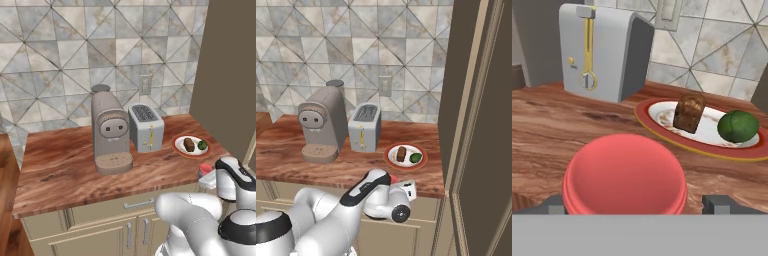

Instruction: Pick the avocado and bread from the counter and place them on the plate. Then pick the jam from the cabinet and place it next to the plate. Lastly close the cabinet door.

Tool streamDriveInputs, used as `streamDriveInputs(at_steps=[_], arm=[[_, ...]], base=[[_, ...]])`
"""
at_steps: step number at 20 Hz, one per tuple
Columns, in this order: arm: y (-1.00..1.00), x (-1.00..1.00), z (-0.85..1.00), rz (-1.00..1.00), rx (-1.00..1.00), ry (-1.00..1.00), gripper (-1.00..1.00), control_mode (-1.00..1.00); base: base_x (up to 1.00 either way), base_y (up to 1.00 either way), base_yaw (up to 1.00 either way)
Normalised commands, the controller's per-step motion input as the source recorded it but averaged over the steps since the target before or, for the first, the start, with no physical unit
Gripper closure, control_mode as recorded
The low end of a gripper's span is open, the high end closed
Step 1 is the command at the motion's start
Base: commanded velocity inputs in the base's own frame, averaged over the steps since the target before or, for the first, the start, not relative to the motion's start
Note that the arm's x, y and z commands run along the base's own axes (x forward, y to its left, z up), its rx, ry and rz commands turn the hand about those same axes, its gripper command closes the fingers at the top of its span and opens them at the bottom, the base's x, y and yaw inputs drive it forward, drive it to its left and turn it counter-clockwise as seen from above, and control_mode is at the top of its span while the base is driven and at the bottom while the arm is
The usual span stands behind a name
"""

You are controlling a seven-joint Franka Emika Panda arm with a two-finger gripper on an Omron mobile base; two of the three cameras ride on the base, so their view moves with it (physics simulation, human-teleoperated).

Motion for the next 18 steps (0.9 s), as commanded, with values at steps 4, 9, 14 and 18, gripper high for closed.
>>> streamDriveInputs(at_steps=[4,9,14,18], arm=[[0.00,-0.01,0.00,0.00,0.00,0.00,-1.00,-1.00],[0.00,0.00,-0.06,0.00,-0.02,0.01,-1.00,-1.00],[0.00,0.00,-0.24,0.00,-0.06,0.05,-1.00,-1.00],[0.02,0.00,-0.37,0.00,-0.08,0.09,-1.00,-1.00]], base=[[0.00,0.00,0.00],[0.00,0.00,0.00],[0.00,0.00,0.00],[0.00,0.00,0.00]])
